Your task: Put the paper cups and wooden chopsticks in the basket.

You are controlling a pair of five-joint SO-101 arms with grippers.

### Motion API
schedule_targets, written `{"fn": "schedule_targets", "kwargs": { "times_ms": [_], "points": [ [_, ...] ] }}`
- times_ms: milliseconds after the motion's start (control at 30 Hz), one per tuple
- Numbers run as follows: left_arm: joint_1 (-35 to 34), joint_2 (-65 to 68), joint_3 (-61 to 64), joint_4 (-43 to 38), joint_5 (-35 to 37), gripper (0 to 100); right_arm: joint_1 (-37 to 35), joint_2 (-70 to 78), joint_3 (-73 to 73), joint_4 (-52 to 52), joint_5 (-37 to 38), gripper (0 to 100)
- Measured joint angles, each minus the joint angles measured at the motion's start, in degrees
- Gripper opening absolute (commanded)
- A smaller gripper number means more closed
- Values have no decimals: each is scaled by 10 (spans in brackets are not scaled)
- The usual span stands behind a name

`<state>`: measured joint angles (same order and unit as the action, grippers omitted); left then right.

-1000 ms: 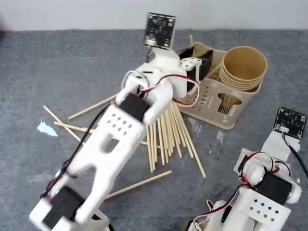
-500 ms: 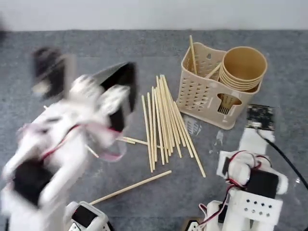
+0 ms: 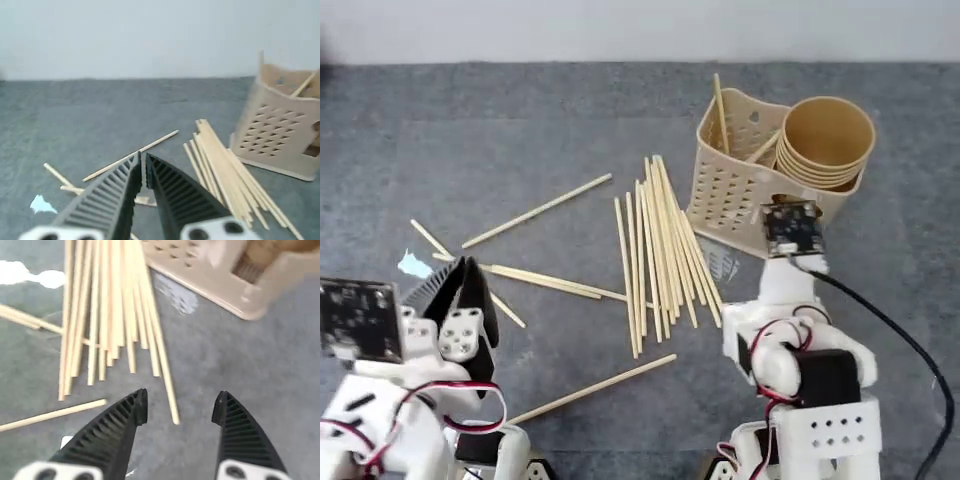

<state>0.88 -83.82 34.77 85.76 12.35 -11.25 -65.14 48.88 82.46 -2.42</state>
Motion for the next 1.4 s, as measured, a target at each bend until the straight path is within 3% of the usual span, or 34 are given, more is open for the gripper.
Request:
{"fn": "schedule_targets", "kwargs": {
  "times_ms": [200, 400, 700, 1067, 1133, 1300, 1400],
  "points": [
    [-50, -190, 221, -67, -25, 14, -59, 36, 0, -47, 12, 225],
    [-91, -189, 347, -123, -43, 14, -68, 203, 0, -135, 13, 225],
    [-103, -188, 466, -144, -46, 14, -68, 472, -53, -271, 48, 225],
    [-103, -185, 535, -144, -46, 15, -67, 651, -174, -284, 52, 225],
    [-103, -186, 544, -144, -46, 15, -68, 678, -186, -284, 52, 195],
    [-103, -180, 583, -164, -47, 15, -64, 727, -211, -284, 52, 13],
    [-103, -180, 601, -191, -49, 15, -64, 732, -223, -284, 52, 18]
  ]
}}
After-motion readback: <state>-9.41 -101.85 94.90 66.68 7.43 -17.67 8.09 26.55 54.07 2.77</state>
